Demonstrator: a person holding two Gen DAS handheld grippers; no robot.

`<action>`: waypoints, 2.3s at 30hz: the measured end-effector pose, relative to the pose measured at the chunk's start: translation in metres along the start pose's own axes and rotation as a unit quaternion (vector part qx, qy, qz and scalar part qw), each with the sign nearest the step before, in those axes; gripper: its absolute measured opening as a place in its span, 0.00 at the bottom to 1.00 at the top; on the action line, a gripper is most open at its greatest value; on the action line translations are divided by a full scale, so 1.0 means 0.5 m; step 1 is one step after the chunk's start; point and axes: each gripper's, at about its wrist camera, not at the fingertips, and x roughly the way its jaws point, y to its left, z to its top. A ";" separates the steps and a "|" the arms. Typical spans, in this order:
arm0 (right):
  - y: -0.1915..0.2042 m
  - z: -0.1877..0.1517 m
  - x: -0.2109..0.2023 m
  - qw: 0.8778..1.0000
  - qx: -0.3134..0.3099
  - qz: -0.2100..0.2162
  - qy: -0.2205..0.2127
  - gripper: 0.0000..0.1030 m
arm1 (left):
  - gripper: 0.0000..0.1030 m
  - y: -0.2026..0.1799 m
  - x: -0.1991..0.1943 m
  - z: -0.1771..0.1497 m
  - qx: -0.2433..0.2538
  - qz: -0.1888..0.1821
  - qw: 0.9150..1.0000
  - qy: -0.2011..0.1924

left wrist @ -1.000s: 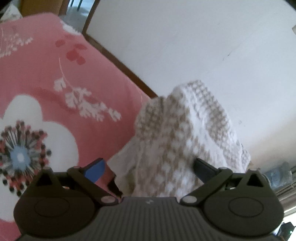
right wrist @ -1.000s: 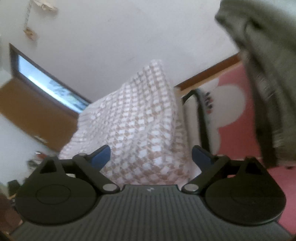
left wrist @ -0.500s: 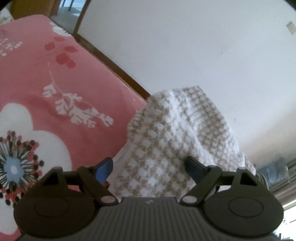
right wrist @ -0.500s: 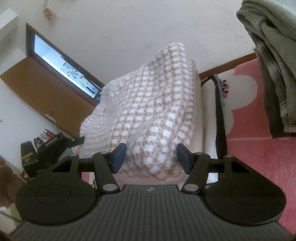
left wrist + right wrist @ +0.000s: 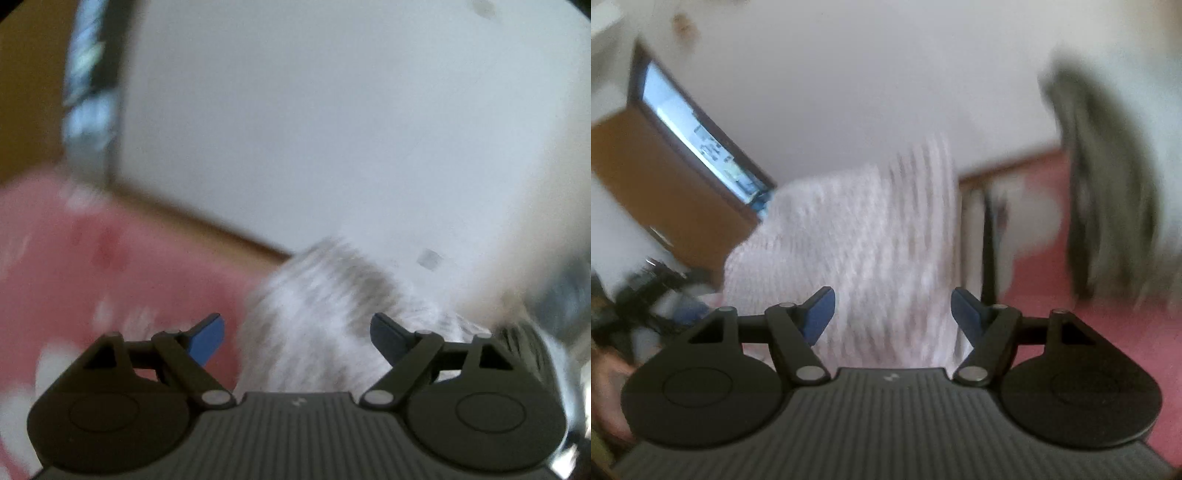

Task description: Fold clothes

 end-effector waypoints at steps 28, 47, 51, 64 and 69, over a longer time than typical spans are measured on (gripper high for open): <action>0.040 0.181 0.284 0.993 -0.118 -0.014 0.008 0.34 | 0.91 0.045 0.191 0.033 0.020 -0.084 0.993 0.078; 0.115 -0.143 0.016 0.978 -0.175 -0.116 0.008 0.34 | 0.93 0.054 -0.085 -0.168 0.060 -0.057 0.997 0.008; 0.133 -0.239 -0.066 0.978 -0.166 -0.115 0.045 0.34 | 0.96 0.039 -0.167 -0.242 0.045 -0.057 0.997 0.018; 0.275 -0.344 -0.303 0.979 -0.118 -0.132 0.104 0.85 | 1.00 -0.052 -0.498 -0.330 0.070 0.037 0.996 0.047; 0.293 -0.356 -0.374 0.976 -0.118 -0.155 0.097 0.95 | 1.00 -0.107 -0.551 -0.350 0.094 0.099 0.988 0.066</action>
